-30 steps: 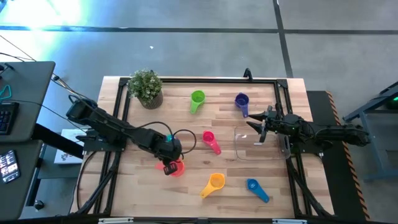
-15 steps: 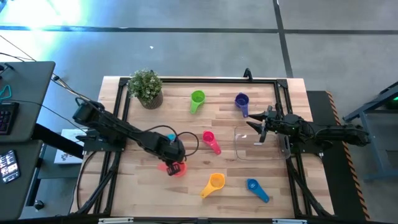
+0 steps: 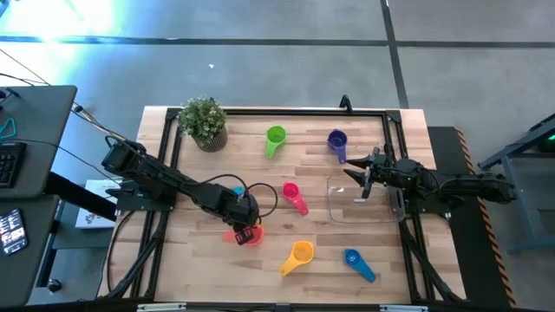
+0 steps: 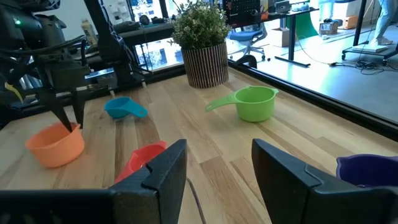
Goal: Nest measuring cups in basket
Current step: Move the orange measuring cup to the center of the table, then stack the green measuring cup on top of the orange measuring cup
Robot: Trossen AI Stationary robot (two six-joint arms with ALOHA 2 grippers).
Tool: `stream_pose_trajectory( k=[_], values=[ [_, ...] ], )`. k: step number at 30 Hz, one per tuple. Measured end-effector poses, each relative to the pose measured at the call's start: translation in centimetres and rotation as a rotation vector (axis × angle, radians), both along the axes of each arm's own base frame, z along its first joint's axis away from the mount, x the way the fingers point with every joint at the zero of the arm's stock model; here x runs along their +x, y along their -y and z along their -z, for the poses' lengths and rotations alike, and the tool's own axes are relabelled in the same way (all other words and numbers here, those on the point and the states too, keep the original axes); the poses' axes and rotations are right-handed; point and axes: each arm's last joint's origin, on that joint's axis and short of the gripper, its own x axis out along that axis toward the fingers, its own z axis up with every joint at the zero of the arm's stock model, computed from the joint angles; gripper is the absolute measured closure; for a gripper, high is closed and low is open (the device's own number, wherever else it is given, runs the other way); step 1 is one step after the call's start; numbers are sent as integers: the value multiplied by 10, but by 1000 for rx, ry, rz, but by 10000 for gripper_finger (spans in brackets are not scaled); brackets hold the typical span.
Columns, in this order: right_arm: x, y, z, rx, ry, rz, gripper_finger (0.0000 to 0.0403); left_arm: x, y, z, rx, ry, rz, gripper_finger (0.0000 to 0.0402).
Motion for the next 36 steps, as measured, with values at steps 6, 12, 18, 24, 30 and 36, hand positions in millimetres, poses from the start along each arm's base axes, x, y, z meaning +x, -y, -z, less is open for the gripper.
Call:
stream_pose_trajectory(
  k=[6,12,18,24,30,36],
  values=[
    [0,0,0,0,0,0,229,5,-3,-12,10,-6,9,284],
    [0,0,0,0,0,0,229,14,-10,-34,32,-11,38,269],
    [0,0,0,0,0,1,229,24,-19,-56,45,18,56,270],
    [0,0,0,0,0,0,229,35,-35,-74,78,80,58,270],
    [0,0,0,0,0,0,229,47,-57,-94,94,153,38,270],
    [0,0,0,0,0,1,229,58,-88,-111,101,260,-49,270]
  ],
)
